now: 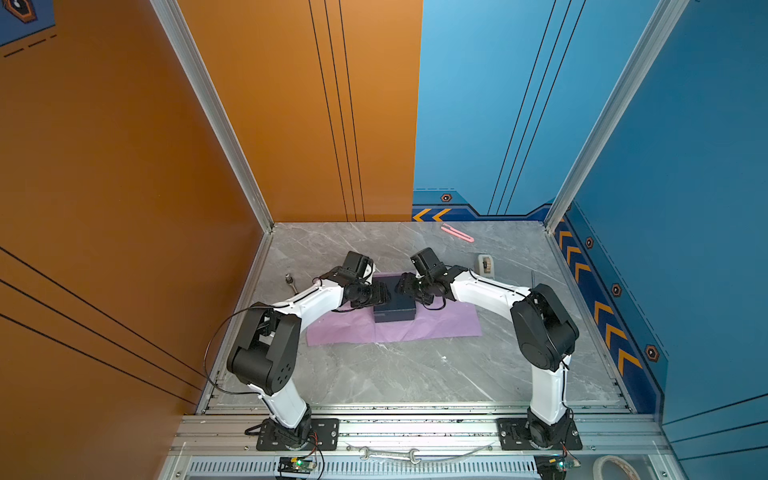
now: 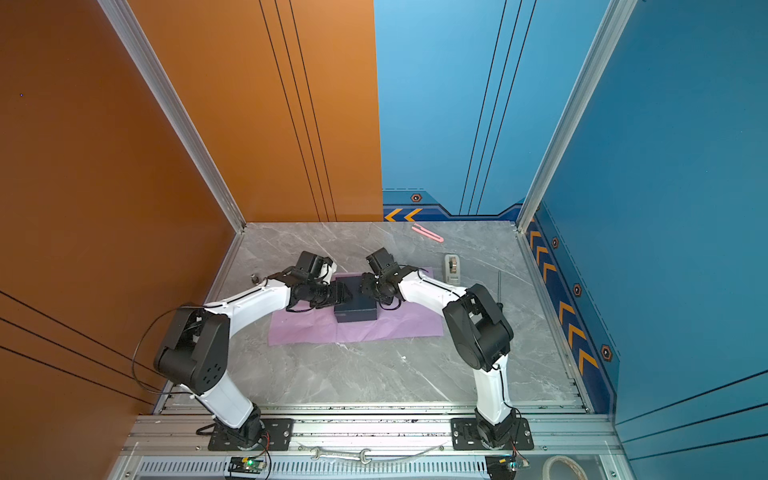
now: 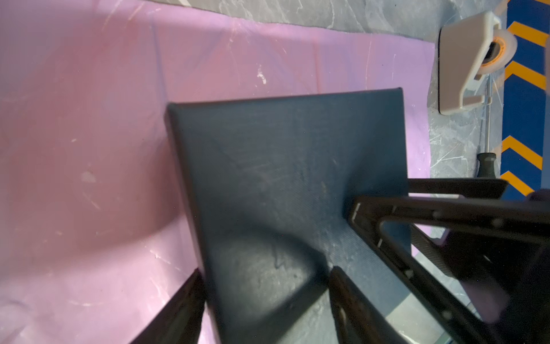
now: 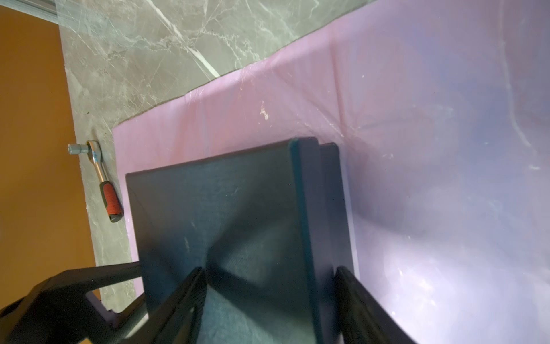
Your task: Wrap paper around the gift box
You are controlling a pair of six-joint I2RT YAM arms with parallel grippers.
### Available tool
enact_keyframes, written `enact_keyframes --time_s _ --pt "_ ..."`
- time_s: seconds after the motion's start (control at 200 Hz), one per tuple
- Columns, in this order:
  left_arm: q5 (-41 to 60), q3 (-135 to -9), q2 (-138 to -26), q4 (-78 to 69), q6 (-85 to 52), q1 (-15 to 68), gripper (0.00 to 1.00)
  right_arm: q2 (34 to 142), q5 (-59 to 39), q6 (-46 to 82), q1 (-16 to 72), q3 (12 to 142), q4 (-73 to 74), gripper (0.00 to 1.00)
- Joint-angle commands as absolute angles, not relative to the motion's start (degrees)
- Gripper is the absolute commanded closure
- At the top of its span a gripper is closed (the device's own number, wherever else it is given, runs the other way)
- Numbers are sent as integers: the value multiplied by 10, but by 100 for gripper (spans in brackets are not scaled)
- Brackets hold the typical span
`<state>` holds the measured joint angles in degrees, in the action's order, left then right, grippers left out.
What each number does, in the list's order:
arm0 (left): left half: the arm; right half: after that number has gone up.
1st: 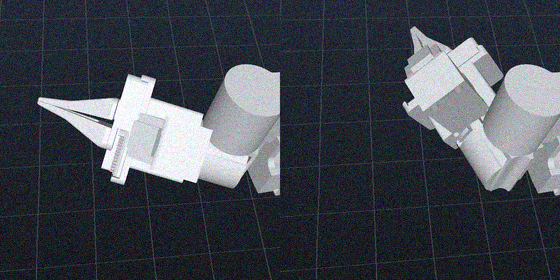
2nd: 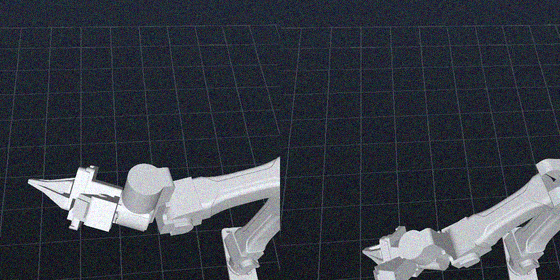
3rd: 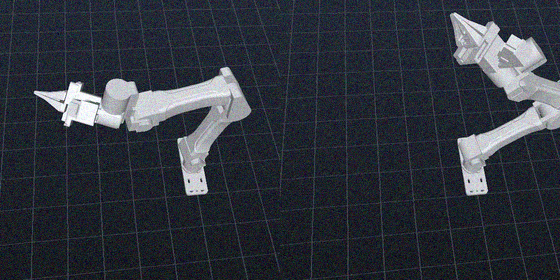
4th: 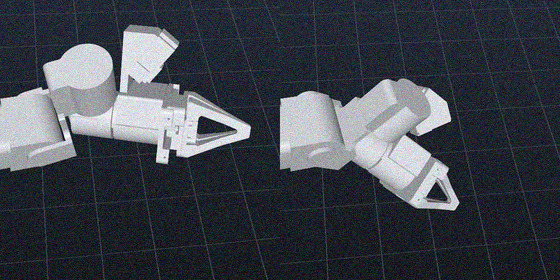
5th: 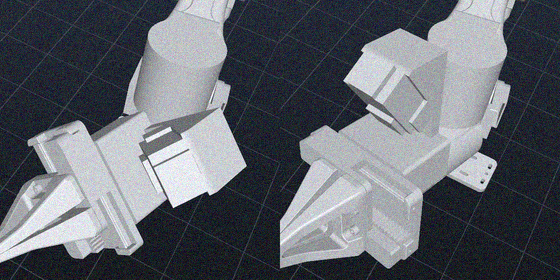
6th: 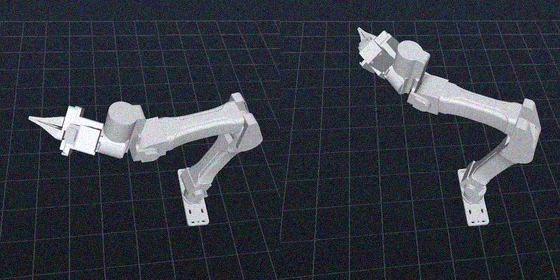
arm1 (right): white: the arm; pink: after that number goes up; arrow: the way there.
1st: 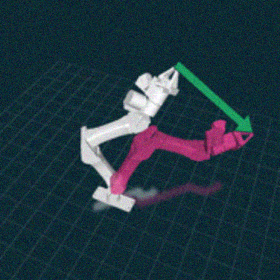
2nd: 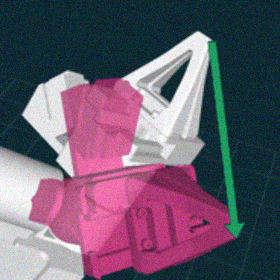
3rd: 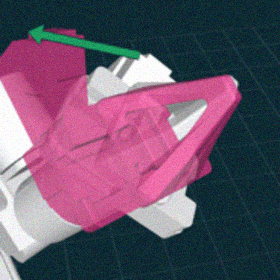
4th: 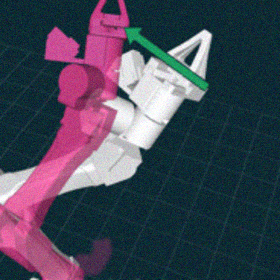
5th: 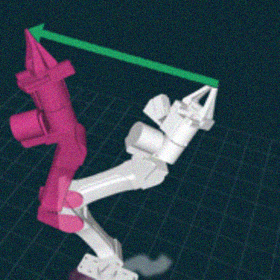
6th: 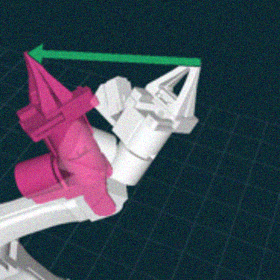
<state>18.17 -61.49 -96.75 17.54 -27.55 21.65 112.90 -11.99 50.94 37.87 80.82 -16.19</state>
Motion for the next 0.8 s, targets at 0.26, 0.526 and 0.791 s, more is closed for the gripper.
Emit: enact_keyframes --time_s 0.26,0.526,0.791 --pt "186 -644 -912 206 -279 194 17 1065 -106 456 369 794 -176 3" --pt "184 -681 -844 228 -271 189 16 945 -132 392 275 706 -201 8" --pt "146 -685 -850 264 -268 215 16 892 -230 307 107 620 -247 14"
